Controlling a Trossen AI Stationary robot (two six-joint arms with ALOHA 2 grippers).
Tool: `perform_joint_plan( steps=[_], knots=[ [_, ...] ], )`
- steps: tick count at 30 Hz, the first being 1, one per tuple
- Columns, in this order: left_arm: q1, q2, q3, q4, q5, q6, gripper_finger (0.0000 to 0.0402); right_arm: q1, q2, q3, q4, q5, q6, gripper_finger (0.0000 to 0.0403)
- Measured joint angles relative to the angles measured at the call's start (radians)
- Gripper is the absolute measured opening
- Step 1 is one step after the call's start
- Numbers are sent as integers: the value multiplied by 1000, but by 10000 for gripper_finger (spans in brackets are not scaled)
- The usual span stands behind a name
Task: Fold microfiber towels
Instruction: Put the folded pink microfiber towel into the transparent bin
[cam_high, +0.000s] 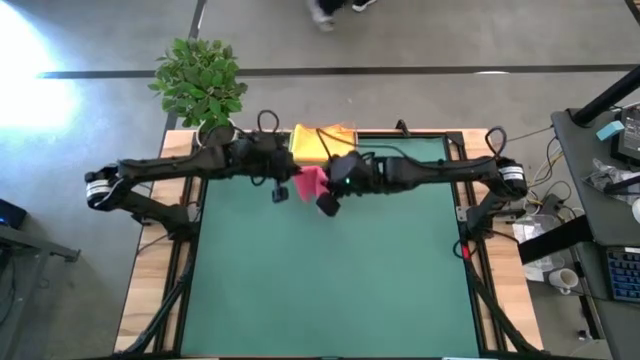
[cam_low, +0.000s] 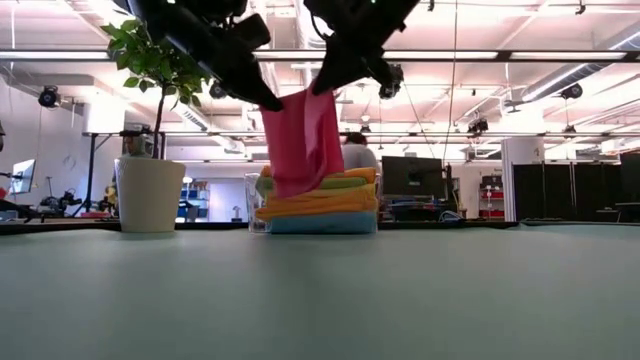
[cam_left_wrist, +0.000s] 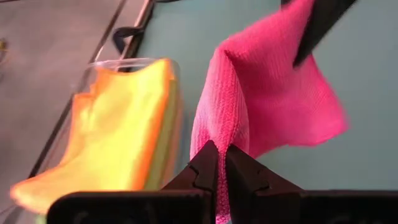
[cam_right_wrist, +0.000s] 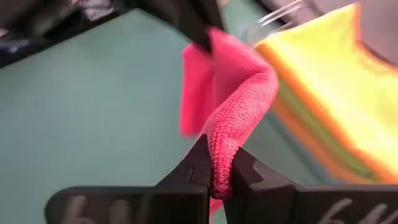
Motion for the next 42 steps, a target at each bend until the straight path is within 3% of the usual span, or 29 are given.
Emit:
perform_joint_plan(
  steps=[11, 28, 33, 42],
  knots=[
    [111, 20, 100, 41, -51, 75, 1, -154, 0, 84, -1, -21, -33, 9],
    [228, 196, 337, 14, -73, 197, 1, -298, 0, 200, -7, -90, -189, 9],
    [230, 206, 389, -78, -73, 199, 1, -342, 0, 216, -40, -175, -206, 9],
    [214, 197, 522, -423, -56, 143, 1, -355, 0, 227, -101, -371, -75, 9]
  ],
)
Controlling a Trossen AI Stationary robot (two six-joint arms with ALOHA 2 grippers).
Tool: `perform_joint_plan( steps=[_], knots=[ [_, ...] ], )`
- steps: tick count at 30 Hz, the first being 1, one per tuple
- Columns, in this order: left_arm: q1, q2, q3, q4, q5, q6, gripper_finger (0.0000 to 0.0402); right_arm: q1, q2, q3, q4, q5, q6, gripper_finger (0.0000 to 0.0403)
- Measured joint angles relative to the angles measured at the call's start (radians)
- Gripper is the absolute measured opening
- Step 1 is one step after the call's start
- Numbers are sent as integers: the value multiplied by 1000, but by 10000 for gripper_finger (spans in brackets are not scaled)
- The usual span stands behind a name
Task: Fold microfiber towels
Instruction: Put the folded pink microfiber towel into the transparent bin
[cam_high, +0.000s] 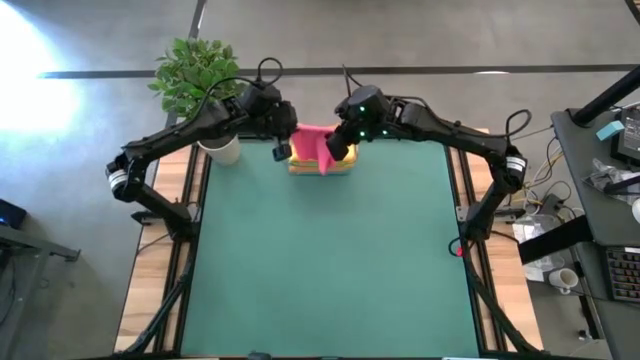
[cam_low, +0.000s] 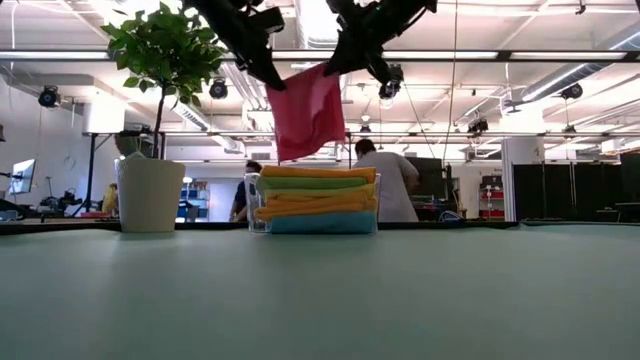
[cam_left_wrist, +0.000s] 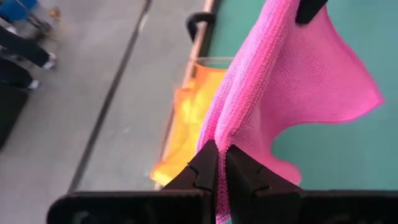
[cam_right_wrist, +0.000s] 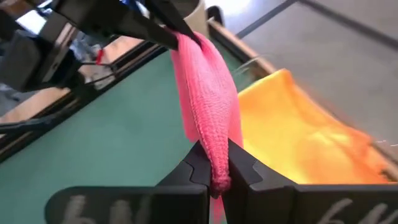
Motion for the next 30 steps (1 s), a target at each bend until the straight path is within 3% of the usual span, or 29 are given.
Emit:
perform_joint_plan(
  steps=[8, 15, 22, 30],
  knots=[
    [-25, -1, 11, -55, 46, -29, 1, 24, 5, -7, -24, -23, 27, 8],
    [-17, 62, -43, -81, 56, -36, 1, -27, 106, -17, -124, -17, 39, 8],
    [8, 152, -40, 54, -115, 64, 1, -75, 180, 6, -118, 24, -21, 8],
    [54, 186, -39, 101, -118, 85, 1, -155, 208, 71, -111, 47, -82, 8]
  ],
)
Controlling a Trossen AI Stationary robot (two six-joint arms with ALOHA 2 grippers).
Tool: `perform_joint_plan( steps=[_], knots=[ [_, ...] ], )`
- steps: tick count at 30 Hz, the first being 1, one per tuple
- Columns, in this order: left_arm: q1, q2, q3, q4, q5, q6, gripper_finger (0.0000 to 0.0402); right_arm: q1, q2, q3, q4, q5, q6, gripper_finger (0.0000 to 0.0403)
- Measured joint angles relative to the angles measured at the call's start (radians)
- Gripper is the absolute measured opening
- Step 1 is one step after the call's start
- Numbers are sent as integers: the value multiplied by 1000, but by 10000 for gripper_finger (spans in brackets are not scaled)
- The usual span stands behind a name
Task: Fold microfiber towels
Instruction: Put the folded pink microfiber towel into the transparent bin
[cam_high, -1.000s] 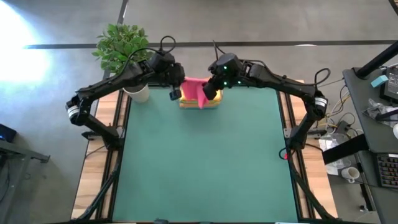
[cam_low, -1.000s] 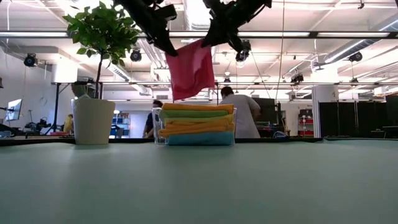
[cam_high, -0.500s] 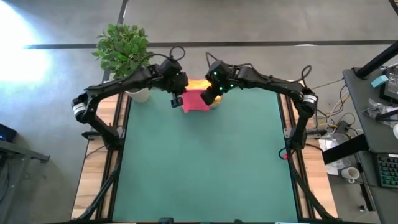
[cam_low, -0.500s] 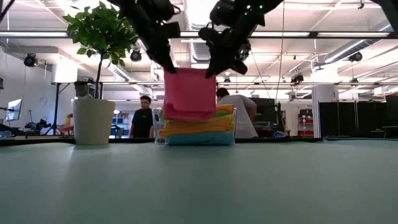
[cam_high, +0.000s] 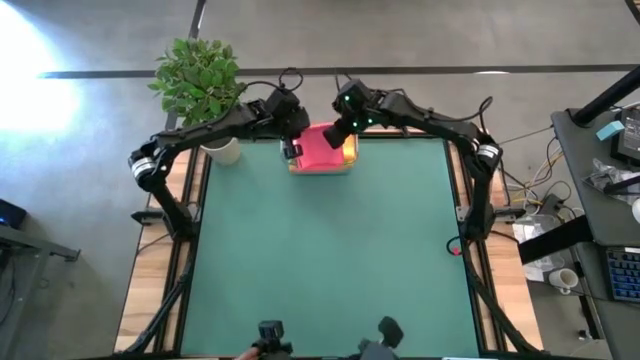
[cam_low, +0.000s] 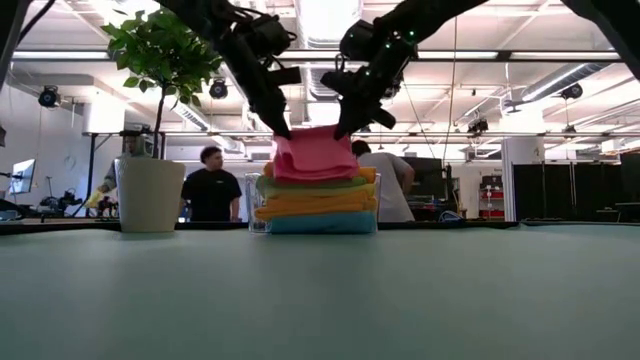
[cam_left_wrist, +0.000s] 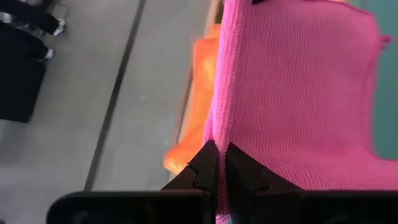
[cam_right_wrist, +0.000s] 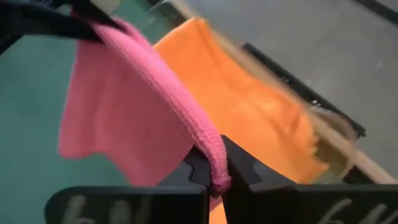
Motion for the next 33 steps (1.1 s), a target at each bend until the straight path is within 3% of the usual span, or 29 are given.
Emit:
perform_joint_plan(
  steps=[15, 20, 28, 33],
  knots=[
    [52, 93, 0, 93, -25, 1, 2, -29, 146, 48, 9, -14, -29, 8],
    [54, 132, -1, 117, -35, 1, 23, -28, 175, 50, -1, -3, -55, 8],
    [55, 153, -1, 89, -66, -1, 76, -30, 169, 50, -59, 90, -133, 8],
    [54, 133, -2, 63, -117, -3, 61, -28, 128, 50, -81, 89, -180, 8]
  ],
)
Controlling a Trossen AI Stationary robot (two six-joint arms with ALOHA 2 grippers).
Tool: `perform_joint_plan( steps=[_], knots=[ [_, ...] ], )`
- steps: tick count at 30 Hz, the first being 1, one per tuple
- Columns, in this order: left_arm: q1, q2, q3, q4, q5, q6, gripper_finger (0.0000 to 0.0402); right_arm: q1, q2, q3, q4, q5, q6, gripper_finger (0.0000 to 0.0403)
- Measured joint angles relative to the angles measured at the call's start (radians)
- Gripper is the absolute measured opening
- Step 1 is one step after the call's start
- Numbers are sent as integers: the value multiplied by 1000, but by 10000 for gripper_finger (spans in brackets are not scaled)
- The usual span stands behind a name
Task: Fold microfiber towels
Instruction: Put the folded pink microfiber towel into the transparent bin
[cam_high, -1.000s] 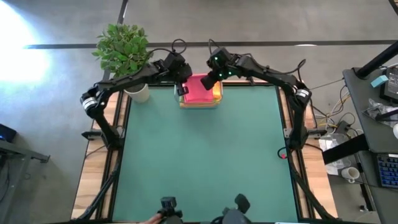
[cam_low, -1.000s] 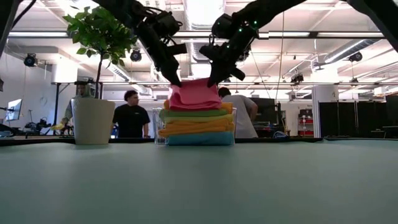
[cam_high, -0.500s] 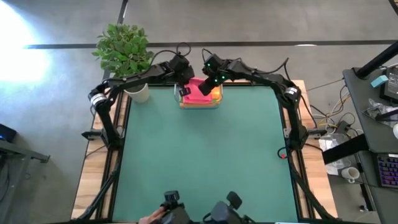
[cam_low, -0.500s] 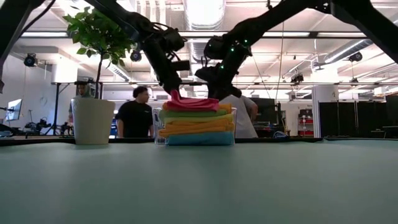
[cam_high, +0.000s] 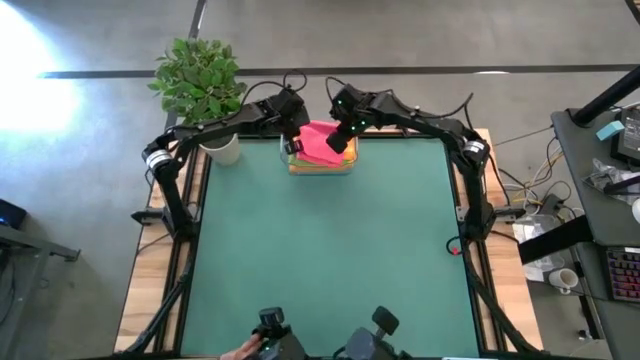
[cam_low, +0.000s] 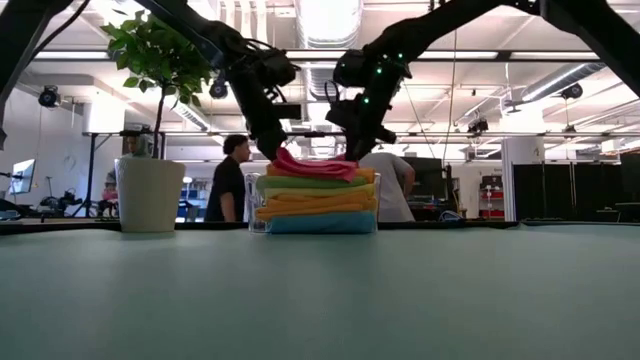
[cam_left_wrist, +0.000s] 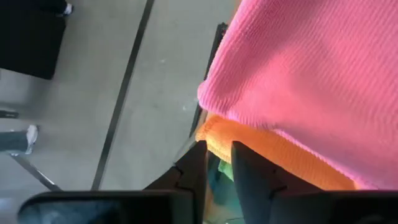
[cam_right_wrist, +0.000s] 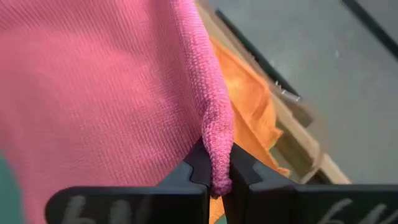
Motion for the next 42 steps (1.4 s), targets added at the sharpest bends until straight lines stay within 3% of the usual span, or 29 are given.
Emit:
perform_joint_plan(
  steps=[10, 16, 21, 28, 33, 42],
  knots=[
    [-3, -94, 3, 2, -36, -7, 20, -15, -9, 2, 131, -1, -18, 8],
    [2, -132, 2, -29, 132, -77, 19, -13, -7, 9, 117, -1, -9, 8],
    [4, -102, -3, -39, 142, -124, 19, -15, -7, 47, 113, -2, -16, 8],
    [4, -77, -5, -174, 171, -140, 19, -17, -7, 65, 93, -1, -19, 8],
    [6, -77, -10, -221, 305, -146, 19, -20, -7, 65, 86, -1, -19, 8],
    [7, -78, -82, -110, 315, -164, 19, -20, -7, 65, 85, -1, -34, 8]
  ],
)
